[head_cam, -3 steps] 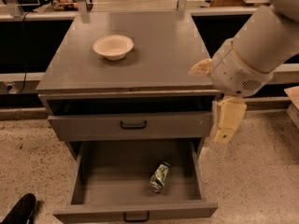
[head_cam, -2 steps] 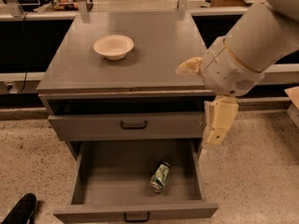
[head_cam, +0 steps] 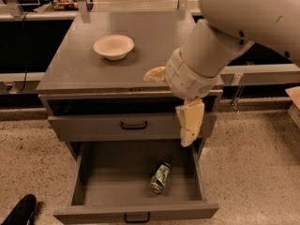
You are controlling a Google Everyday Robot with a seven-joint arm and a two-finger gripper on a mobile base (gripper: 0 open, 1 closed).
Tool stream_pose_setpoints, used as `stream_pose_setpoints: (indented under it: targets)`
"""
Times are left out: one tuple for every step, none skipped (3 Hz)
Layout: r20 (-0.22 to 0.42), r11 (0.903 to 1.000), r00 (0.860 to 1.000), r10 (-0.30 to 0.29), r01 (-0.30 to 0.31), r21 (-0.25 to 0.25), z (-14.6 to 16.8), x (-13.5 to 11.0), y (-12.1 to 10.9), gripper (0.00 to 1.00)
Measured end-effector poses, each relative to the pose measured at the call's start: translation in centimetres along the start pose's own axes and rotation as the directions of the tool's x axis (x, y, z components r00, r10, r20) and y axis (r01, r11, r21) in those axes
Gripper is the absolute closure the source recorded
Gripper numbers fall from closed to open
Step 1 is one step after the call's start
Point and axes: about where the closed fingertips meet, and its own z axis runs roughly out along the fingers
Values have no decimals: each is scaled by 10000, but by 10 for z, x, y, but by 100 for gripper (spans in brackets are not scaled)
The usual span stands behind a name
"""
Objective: Pick green can from middle drawer and place on counter
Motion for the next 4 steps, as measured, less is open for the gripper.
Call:
stream_pose_setpoints:
  targets:
    - [313, 9833, 9898, -1387, 1339, 1232, 9, -15, -6, 0]
    - [-46, 9589, 9794, -2021, 1988, 2024, 0, -10, -22, 0]
    - [-560, 9172, 9253, -3752, 3793, 1222, 34, -23, -27, 0]
    - [-769, 8321, 8399, -5372, 5427, 1139, 65, -19, -28, 0]
